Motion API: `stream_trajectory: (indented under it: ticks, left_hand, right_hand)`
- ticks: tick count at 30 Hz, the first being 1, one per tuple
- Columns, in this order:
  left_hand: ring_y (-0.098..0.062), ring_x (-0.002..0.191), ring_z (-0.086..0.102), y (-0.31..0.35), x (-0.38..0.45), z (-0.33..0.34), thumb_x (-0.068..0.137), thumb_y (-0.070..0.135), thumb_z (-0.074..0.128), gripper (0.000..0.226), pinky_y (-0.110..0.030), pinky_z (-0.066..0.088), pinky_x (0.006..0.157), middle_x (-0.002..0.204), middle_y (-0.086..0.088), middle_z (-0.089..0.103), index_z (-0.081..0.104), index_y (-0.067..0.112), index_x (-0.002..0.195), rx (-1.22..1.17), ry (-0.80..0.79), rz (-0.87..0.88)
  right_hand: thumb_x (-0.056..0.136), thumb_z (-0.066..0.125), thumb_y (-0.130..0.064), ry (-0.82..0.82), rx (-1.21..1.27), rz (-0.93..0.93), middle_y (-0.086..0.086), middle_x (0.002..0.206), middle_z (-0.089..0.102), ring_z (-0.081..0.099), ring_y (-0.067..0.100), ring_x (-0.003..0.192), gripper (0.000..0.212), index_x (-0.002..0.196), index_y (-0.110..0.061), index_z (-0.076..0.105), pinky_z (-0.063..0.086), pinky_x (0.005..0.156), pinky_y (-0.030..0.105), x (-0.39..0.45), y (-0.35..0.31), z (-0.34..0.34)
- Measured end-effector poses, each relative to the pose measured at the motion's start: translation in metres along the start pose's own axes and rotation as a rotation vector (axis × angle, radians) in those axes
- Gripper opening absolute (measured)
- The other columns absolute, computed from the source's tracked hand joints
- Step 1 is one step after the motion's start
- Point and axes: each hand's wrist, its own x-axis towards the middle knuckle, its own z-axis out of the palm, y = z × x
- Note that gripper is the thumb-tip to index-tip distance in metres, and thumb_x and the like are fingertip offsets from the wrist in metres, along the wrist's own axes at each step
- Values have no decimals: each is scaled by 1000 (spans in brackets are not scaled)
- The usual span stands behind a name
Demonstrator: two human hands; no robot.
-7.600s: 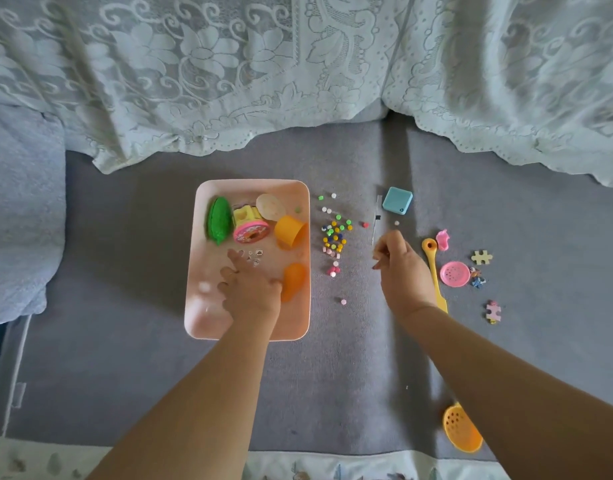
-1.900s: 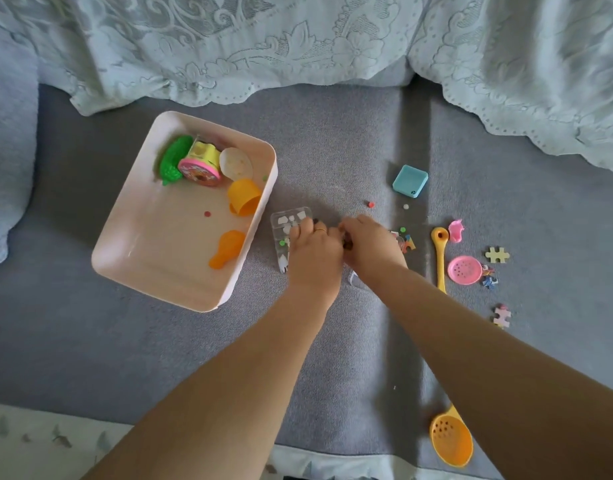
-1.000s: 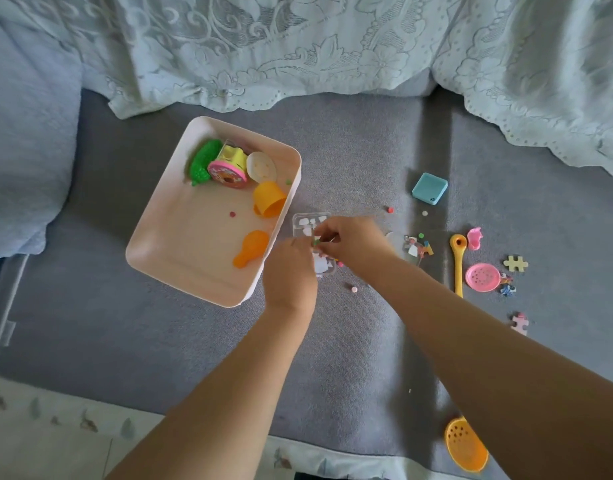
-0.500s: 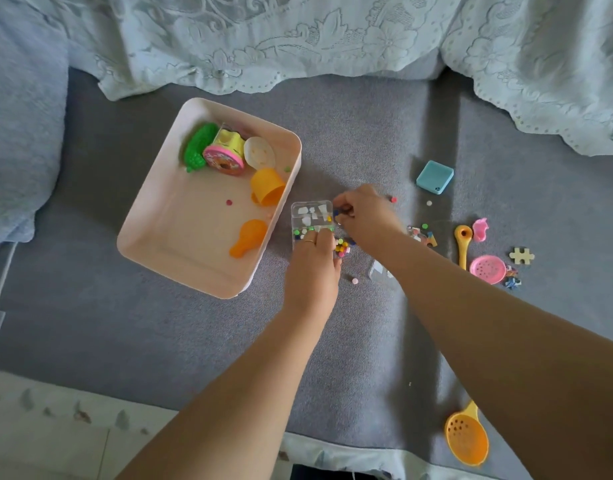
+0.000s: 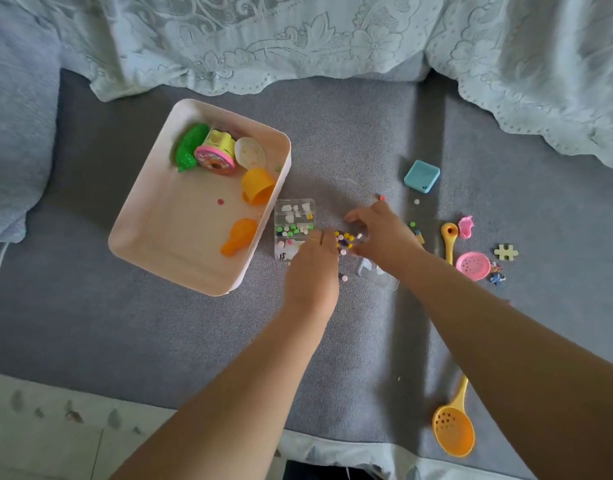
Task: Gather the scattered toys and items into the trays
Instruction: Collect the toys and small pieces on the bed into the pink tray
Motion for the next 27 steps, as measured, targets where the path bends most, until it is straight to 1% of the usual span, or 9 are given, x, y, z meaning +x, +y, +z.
stream_trajectory:
  ticks: [2,3,5,7,13,17,20,23,27]
  left_hand:
    - [-24,110,59,9,4,1,89,8,61,56,-32,51,83,131,-10,48,36,6,139,54,-57,-42]
    - [-25,109,60,13,6,2,90,7,60,54,-33,51,81,130,-11,47,36,5,138,85,-74,-64]
    - [-25,105,61,21,10,3,90,7,60,48,-32,51,78,128,-13,48,39,3,132,111,-90,-98]
    - [-25,103,62,26,14,5,92,4,53,38,-31,50,78,125,-14,48,43,4,128,96,-71,-122]
    - [-26,101,59,29,24,8,95,2,40,23,-31,42,77,116,-12,54,50,8,115,-84,24,-224]
    - [-28,94,58,22,25,12,94,1,42,20,-28,33,68,107,-11,57,54,7,107,-141,42,-232]
    - [-28,91,59,18,25,16,92,0,44,21,-30,36,66,103,-11,59,57,8,106,-214,63,-239]
    - [-27,85,58,21,25,20,91,0,41,21,-30,34,61,94,-10,60,58,9,97,-305,97,-275]
    - [-25,85,57,24,22,21,93,1,42,21,-31,37,62,93,-9,62,61,9,97,-365,136,-319]
  right_hand:
    - [72,81,-21,-21,-53,-7,3,123,44,56,24,107,60,124,-29,51,49,91,36,-2,0,6]
    - [73,80,-20,-21,-83,-18,4,124,43,57,26,106,60,124,-27,50,48,90,34,-2,-2,8]
    - [76,76,-19,-10,-138,-41,5,124,44,57,30,105,54,124,-25,50,47,90,37,-2,-7,10]
    - [81,70,-17,9,-167,-55,6,123,46,59,32,105,45,122,-23,51,48,89,41,-1,-12,11]
    - [88,56,-10,10,-192,-53,6,121,52,60,29,105,31,117,-21,55,41,76,31,0,-17,10]
    - [86,61,-18,-26,-128,8,1,114,58,62,24,100,23,108,-26,61,50,84,34,3,-18,8]
    - [83,64,-22,-32,-103,0,-1,109,61,63,22,98,19,101,-27,63,51,86,33,3,-17,6]
    - [80,68,-24,-25,-43,3,-3,104,64,63,20,95,15,94,-28,64,51,86,33,3,-16,5]
    - [78,72,-20,-26,88,41,-5,95,68,65,16,90,18,96,-25,68,54,84,34,0,-14,1]
